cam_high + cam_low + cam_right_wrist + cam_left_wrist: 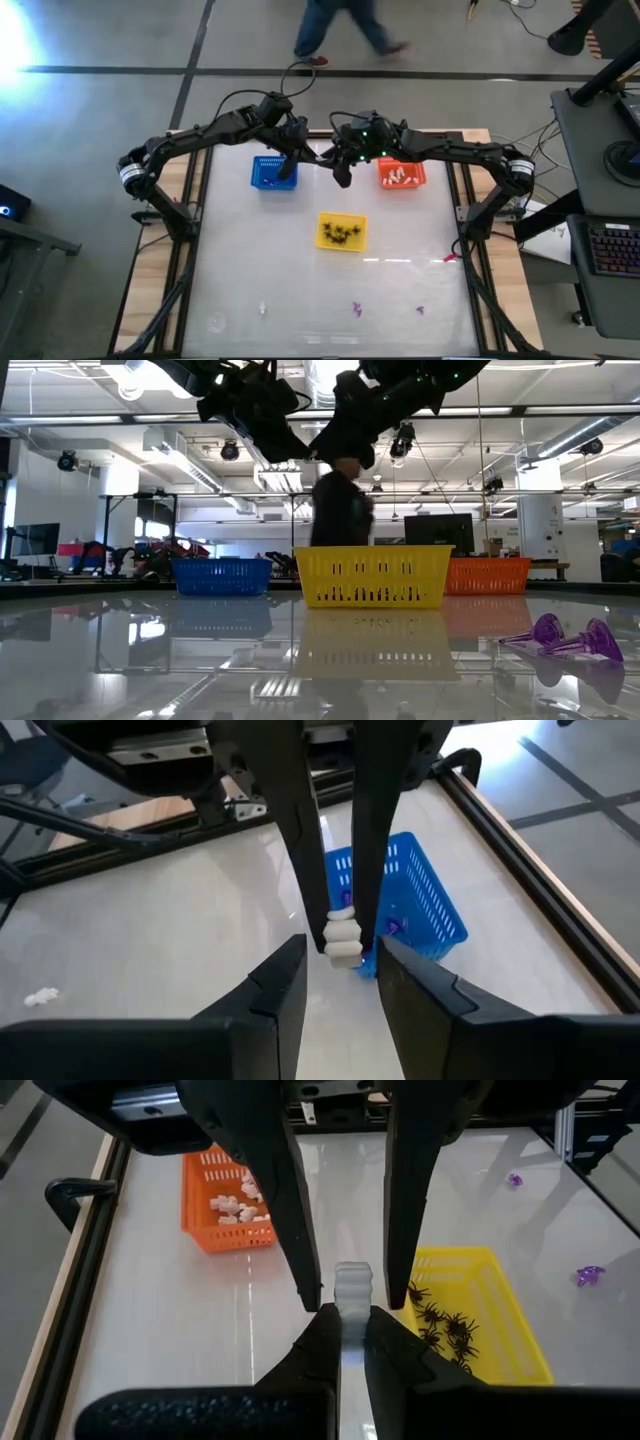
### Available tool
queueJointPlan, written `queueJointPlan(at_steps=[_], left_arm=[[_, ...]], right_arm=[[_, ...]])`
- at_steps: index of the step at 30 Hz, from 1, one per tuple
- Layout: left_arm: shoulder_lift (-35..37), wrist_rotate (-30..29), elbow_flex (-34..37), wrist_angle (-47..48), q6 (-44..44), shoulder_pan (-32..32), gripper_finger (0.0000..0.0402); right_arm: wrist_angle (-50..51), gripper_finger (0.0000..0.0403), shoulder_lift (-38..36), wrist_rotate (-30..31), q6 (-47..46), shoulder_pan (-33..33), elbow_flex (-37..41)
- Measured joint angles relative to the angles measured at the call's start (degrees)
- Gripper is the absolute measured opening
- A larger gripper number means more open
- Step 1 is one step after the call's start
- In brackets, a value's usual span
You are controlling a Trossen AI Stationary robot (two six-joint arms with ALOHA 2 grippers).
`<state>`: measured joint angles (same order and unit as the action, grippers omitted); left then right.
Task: Sort Halloween decoration
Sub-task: Put the white skeleton toy into the orange bin
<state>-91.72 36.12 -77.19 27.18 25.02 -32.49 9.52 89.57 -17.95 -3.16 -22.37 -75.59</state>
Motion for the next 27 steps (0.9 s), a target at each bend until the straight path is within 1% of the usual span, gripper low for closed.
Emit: queueJointPlan(at_steps=[6,9,18,21,27], left_arm=[[0.0,0.0,0.0,0.0,0.0,0.0,0.0002],[0.0,0.0,0.0,0.0,0.0,0.0,0.0002],[0.0,-0.3,0.0,0.0,0.0,0.0,0.0002],[0.0,-1.1,0.0,0.0,0.0,0.0,0.0002],[0.0,-1.2,0.0,-0.1,0.0,-0.2,0.0002]], right_arm=[[-0.6,0.0099,0.0,0.2,-0.2,0.0,0.0],[-2.1,0.0083,0.0,1.5,-1.3,0.0,0.0],[-2.1,0.0029,0.0,1.6,-1.9,0.0,0.0],[-1.3,0.0025,0.0,1.6,-4.0,0.0,0.0],[-1.1,0.0019,0.0,2.9,-4.3,0.1,0.0]])
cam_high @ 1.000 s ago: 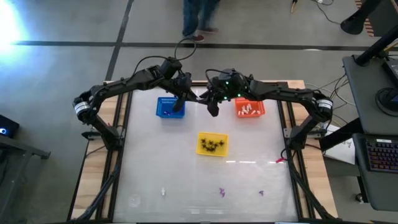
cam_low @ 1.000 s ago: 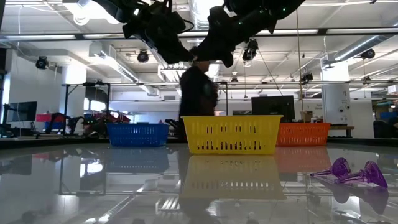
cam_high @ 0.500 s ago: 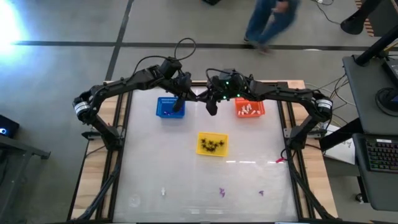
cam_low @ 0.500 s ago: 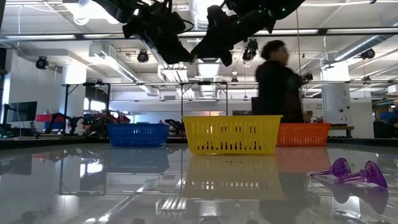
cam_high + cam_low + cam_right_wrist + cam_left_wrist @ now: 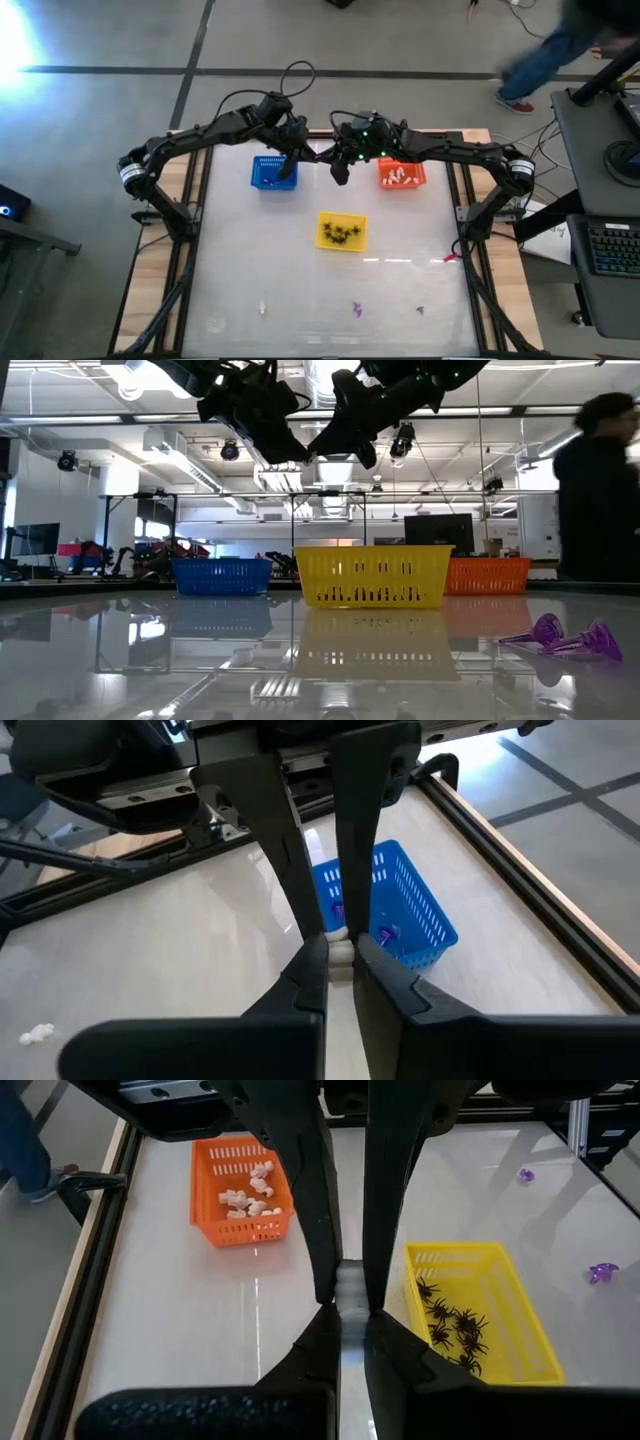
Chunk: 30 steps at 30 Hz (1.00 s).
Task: Sort Halloween decoration
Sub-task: Put the white skeleton toy into the orange bin
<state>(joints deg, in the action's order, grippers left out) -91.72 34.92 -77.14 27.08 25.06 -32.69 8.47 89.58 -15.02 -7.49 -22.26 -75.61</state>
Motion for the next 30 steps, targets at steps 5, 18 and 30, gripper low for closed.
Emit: queueJointPlan(at_steps=[5,18,30], left_arm=[[0.0,0.0,0.0,0.0,0.0,0.0,0.0003],[0.0,-5.3,0.0,0.3,-0.2,0.0,0.0082],[1.6,-6.2,0.0,1.1,-0.3,-0.3,0.0105]], right_arm=[[0.2,0.0012,0.0,0.1,0.0,0.0,0.0],[1.0,0.0009,0.0,0.4,-5.4,0.0,-2.1],[32.6,0.0009,-0.2,16.7,-1.1,0.0,-9.3]])
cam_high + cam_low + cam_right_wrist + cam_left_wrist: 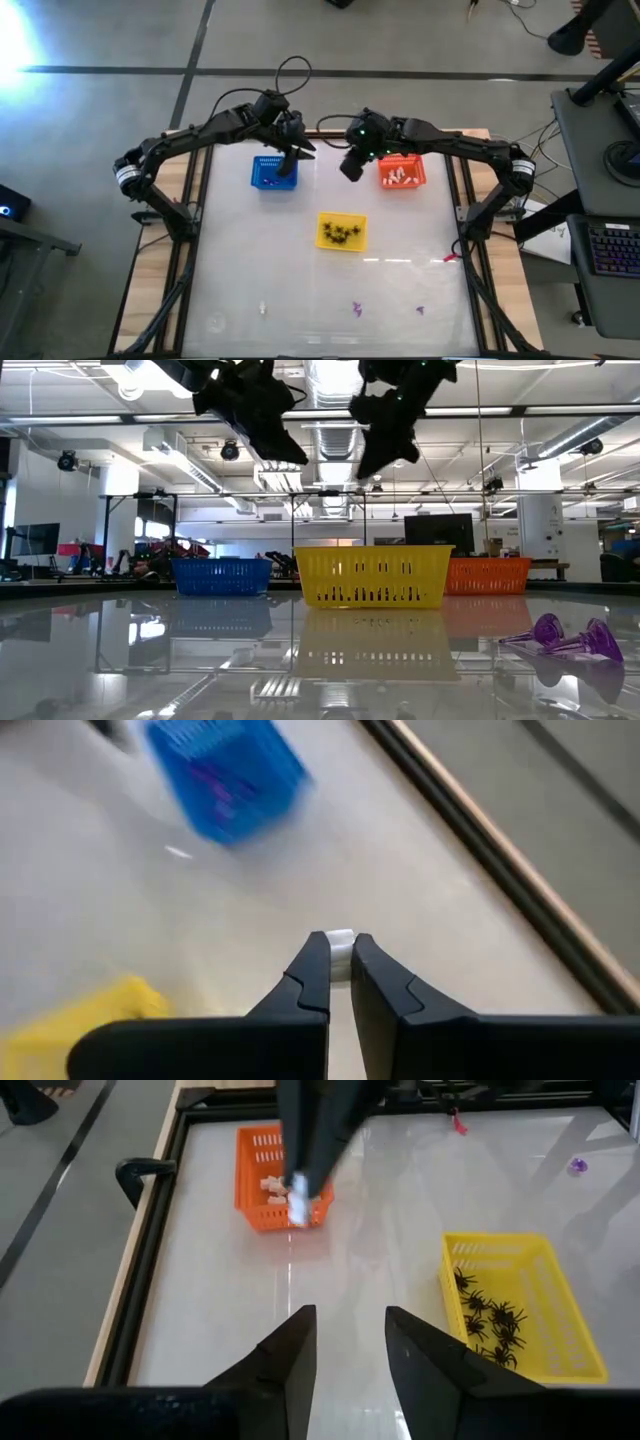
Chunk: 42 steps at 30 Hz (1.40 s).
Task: Sort Halloween decoration
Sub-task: Put the white skeleton toy into the orange bin, then put the purple witch hat toy into the blue bin
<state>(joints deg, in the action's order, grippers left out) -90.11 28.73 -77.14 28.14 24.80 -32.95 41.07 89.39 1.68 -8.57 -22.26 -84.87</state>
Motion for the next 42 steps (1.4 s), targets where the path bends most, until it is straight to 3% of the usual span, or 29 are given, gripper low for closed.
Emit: queueJointPlan(at_steps=[5,10,21,35,42], left_arm=[[1.7,0.0,0.0,1.8,0.0,-0.1,0.0105],[3.9,0.0,-0.1,4.9,0.3,-0.2,0.0105],[9.0,-4.3,-0.1,14.9,1.7,-0.3,0.0105],[13.2,-4.2,-0.1,28.6,-2.2,1.0,0.0105],[13.2,-4.2,-0.1,35.9,-3.7,4.4,0.0105]], right_arm=[[15.5,0.0009,0.0,9.2,-0.1,-0.4,-1.4],[26.2,0.0009,-0.1,11.5,-2.6,-2.0,0.3],[29.6,0.0018,-0.1,7.5,-4.6,-5.5,6.5],[29.1,0.0103,0.2,16.8,-5.6,-5.5,11.1],[31.4,0.0109,-0.1,15.5,-10.0,-5.3,11.1]])
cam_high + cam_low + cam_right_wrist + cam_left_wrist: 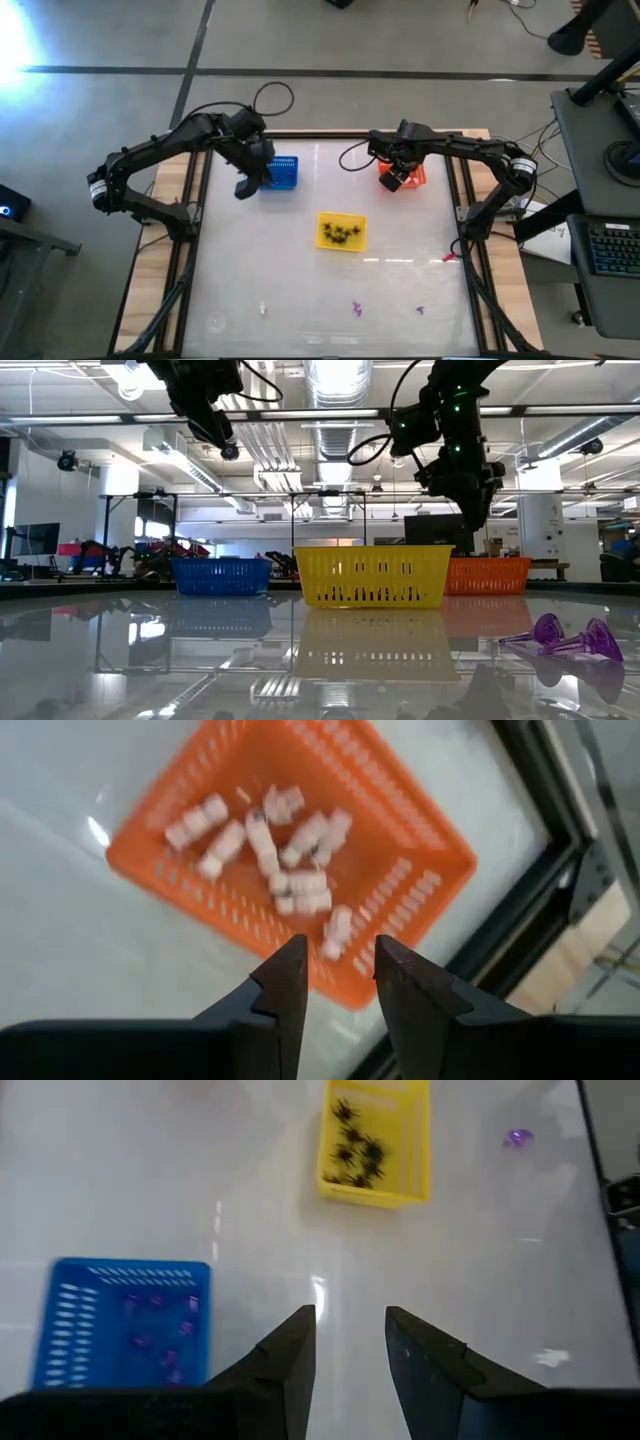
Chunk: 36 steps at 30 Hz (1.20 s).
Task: Sort Halloween decoration
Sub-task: Put the purple witch hat toy into the blue bin
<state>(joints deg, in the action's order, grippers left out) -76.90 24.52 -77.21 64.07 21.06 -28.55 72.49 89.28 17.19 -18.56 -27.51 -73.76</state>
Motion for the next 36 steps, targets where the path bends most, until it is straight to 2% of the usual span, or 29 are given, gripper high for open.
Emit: queueJointPlan(at_steps=[6,12,18,28,36], left_arm=[[0.0,0.0,0.0,2.2,-3.9,4.6,0.0105],[0.6,0.0,0.1,4.9,-6.3,9.8,0.0105],[1.9,-0.1,0.1,6.8,-7.0,12.7,0.0105],[7.3,-0.1,0.1,9.2,-12.0,17.2,0.0105],[11.8,-0.1,0.1,7.3,-16.1,22.9,0.0105]], right_arm=[[4.7,0.0115,-0.9,-0.2,-5.2,1.9,0.0],[5.3,0.0136,-3.8,-0.5,-9.6,6.1,0.0],[5.3,0.0137,-6.9,-6.3,-19.6,12.2,0.0],[5.4,0.0137,-10.1,-19.1,-36.8,27.6,0.0],[5.1,0.0137,-9.2,-19.7,-52.5,43.0,0.0]])
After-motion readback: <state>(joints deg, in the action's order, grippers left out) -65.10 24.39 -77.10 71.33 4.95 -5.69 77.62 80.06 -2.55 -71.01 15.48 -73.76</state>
